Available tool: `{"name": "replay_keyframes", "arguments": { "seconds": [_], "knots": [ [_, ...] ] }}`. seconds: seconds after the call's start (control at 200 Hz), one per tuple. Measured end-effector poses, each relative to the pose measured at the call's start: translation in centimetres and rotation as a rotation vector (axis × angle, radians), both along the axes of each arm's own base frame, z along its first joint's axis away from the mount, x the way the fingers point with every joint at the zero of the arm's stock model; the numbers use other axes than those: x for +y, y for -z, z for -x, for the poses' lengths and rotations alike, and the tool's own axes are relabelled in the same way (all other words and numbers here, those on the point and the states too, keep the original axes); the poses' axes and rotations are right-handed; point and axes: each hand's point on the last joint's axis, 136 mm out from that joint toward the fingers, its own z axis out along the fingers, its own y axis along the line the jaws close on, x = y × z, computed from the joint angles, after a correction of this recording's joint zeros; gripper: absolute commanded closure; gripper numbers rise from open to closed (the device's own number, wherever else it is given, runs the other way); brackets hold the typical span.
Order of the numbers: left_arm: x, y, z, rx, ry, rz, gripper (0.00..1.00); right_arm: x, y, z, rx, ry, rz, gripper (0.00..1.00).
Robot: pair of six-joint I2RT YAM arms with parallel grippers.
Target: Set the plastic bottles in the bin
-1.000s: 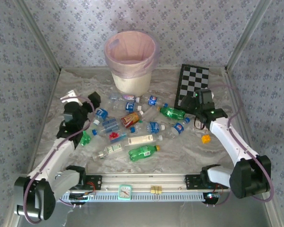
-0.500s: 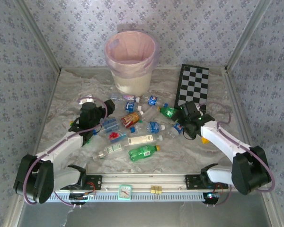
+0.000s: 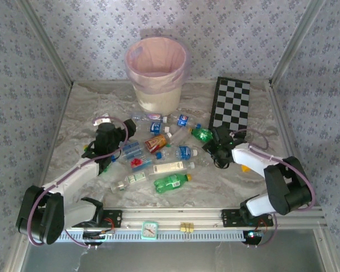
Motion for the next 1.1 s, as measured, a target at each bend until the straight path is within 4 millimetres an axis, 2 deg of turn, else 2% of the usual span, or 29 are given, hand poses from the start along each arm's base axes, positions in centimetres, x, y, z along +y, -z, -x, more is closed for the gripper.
{"name": "replay_keyframes", "arguments": {
  "seconds": [0.105, 0.275, 0.37, 0.445, 0.505, 0.61, 0.815, 0.955, 1.104],
  "knots": [
    [0.2, 0.0, 0.0, -0.001, -0.009, -0.004, 0.0, 0.0, 0.2, 0.1, 0.0, -0.009, 0.0, 0.43],
    [0.3, 0.0, -0.1, -0.002, -0.019, -0.001, 0.0, 0.1, -0.1, 0.2, -0.016, -0.02, -0.01, 0.53],
    [0.4, 0.0, -0.1, -0.003, -0.023, -0.004, 0.0, 0.1, -1.5, 0.2, -0.052, -0.039, -0.014, 0.55],
    [0.4, 0.0, -0.1, -0.003, -0.025, -0.004, 0.0, 0.0, -3.5, 0.3, -0.099, -0.064, -0.008, 0.56],
    [0.6, 0.0, -0.1, -0.003, -0.029, -0.004, 0.0, -0.1, -6.1, 0.0, -0.163, -0.091, 0.002, 0.56],
    [1.3, -0.2, -0.3, -0.005, -0.047, -0.001, 0.0, 0.1, -12.0, -1.4, -0.323, -0.134, 0.005, 0.57],
    [4.8, 0.0, -0.3, 0.02, -0.146, 0.02, 0.0, 1.9, -23.3, -5.9, -0.594, -0.246, 0.046, 0.58],
    [6.3, 0.5, 0.2, 0.051, -0.203, 0.022, 0.0, 5.0, -30.2, -10.1, -0.772, -0.337, 0.057, 0.58],
    [6.6, 0.4, 0.7, 0.055, -0.218, 0.017, 0.0, 9.6, -35.9, -15.1, -0.93, -0.45, 0.057, 0.58]
  ]
}}
